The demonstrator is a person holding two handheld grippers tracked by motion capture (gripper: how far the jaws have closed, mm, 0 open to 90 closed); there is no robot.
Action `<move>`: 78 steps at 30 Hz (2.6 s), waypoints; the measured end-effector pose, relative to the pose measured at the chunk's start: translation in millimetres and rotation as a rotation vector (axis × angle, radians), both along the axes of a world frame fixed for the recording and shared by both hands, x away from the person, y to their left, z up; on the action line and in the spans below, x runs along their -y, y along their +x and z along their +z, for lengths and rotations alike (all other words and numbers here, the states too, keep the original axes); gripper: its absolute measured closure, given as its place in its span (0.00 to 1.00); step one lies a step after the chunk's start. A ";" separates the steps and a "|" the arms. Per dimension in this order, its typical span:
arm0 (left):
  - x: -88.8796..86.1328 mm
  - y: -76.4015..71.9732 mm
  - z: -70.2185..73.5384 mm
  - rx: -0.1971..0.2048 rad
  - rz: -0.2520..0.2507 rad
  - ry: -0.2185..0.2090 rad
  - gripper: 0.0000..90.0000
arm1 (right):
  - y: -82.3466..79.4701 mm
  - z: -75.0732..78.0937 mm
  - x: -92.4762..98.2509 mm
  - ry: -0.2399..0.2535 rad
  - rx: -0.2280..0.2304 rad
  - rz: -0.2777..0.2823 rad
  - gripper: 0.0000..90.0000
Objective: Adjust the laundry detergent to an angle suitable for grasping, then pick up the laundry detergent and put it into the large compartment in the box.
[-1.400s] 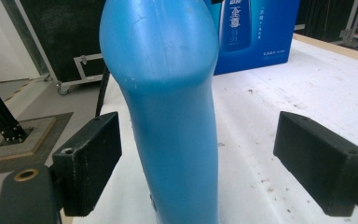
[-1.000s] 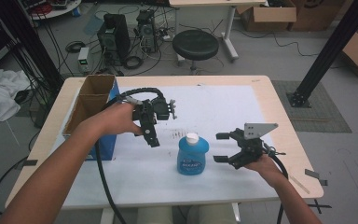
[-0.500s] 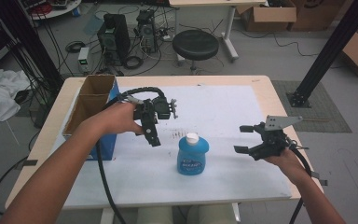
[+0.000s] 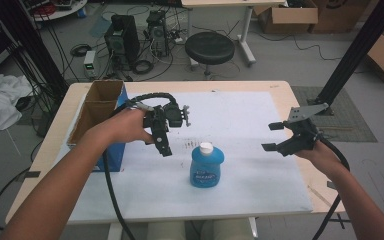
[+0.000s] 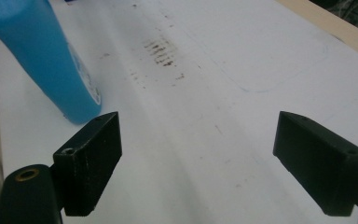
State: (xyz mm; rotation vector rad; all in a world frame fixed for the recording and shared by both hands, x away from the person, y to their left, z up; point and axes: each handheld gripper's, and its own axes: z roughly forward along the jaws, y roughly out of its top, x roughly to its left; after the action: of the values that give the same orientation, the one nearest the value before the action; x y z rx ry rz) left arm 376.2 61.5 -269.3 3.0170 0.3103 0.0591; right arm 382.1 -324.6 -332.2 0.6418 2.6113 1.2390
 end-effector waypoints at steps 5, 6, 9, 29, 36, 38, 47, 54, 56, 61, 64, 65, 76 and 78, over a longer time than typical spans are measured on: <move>0.3 0.6 0.3 0.000 0.002 0.002 0.23 | 16.4 11.3 -2.2 -0.049 -0.016 -0.013 0.17; 0.3 0.6 0.3 0.000 0.003 0.003 0.23 | 19.1 13.0 -3.1 -0.060 -0.021 -0.012 0.17; 0.0 0.9 0.6 -0.001 0.004 0.003 0.23 | 27.2 16.1 -6.8 -0.091 -0.031 -0.011 0.17; -0.4 2.3 1.5 -0.007 0.005 0.004 0.23 | 63.8 35.8 -28.8 -0.389 -0.099 0.017 0.18; 1.9 3.0 2.1 -0.002 0.006 0.005 0.23 | 66.4 36.8 -28.3 -0.393 -0.100 0.018 0.18; 2.9 3.4 2.6 -0.004 0.004 0.010 0.23 | 67.2 35.5 -27.8 -0.399 -0.102 0.025 0.18; 4.7 3.6 4.4 0.003 0.007 0.012 0.23 | 67.5 36.0 -26.8 -0.399 -0.106 0.024 0.18; 3.8 1.5 5.5 0.011 0.007 0.012 0.23 | 65.4 35.5 -28.3 -0.402 -0.104 0.028 0.18; 2.6 1.8 6.8 0.017 0.009 0.004 0.23 | 64.9 35.0 -29.0 -0.407 -0.103 0.031 0.18; 1.7 1.7 8.2 0.024 0.010 -0.002 0.23 | 64.3 35.6 -30.1 -0.403 -0.105 0.031 0.18; 3.6 0.1 11.0 0.023 0.009 -0.013 0.23 | 63.2 35.3 -30.5 -0.405 -0.108 0.035 0.18; 4.7 -0.8 12.1 0.027 0.006 -0.013 0.23 | 62.9 35.6 -30.5 -0.404 -0.106 0.036 0.18; 20.1 -13.8 29.2 0.024 -0.037 -0.047 0.22 | 59.3 37.1 -31.7 -0.400 -0.102 0.050 0.18; 23.0 -16.1 31.9 0.024 -0.046 -0.055 0.22 | 59.2 37.7 -30.7 -0.396 -0.100 0.050 0.18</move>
State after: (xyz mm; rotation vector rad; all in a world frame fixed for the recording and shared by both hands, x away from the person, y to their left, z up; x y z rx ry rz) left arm 360.1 38.5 -237.5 2.9646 0.2361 0.0813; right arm 441.3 -293.9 -294.5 0.5767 2.8513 0.6799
